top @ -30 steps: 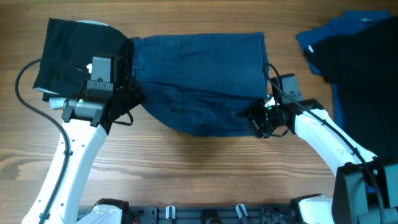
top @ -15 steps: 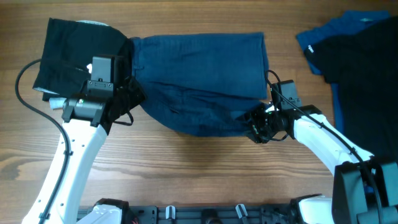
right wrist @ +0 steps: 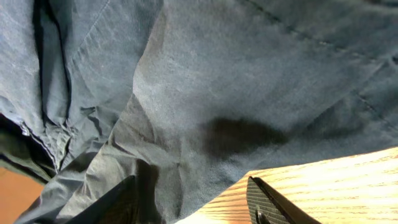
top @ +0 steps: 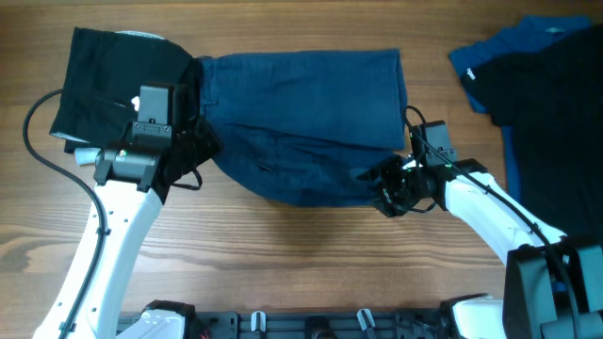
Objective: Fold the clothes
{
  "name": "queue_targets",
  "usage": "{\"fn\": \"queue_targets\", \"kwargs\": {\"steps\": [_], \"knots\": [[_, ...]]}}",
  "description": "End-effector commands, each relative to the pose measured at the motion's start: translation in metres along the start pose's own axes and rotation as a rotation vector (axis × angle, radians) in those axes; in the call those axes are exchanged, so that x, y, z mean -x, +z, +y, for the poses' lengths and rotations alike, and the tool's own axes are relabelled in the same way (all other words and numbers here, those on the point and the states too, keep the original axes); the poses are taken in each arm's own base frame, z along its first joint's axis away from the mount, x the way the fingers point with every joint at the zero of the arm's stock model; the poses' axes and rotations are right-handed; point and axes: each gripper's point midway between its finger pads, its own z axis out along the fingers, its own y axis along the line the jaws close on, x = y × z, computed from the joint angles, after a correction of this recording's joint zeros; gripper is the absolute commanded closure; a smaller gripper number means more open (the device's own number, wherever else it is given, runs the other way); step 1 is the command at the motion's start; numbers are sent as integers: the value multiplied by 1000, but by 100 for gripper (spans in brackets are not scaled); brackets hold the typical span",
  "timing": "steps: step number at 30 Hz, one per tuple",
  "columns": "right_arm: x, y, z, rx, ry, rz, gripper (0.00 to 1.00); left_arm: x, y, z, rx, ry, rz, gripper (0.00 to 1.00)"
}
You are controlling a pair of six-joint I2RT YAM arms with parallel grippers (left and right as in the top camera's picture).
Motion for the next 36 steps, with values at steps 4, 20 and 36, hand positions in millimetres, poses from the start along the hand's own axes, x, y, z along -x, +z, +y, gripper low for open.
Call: {"fn": "queue_targets", "kwargs": {"steps": [4,20,36], "knots": [[1,7,-14,-22,106,2,46,9,-3,-2,0,-6,-29,96],[15,12,3,81,80,-62,69,7,-3,-1,4,-3,-23,96],[-6,11,20,153,74,63,62,7,-3,-1,4,-3,-24,96]]}}
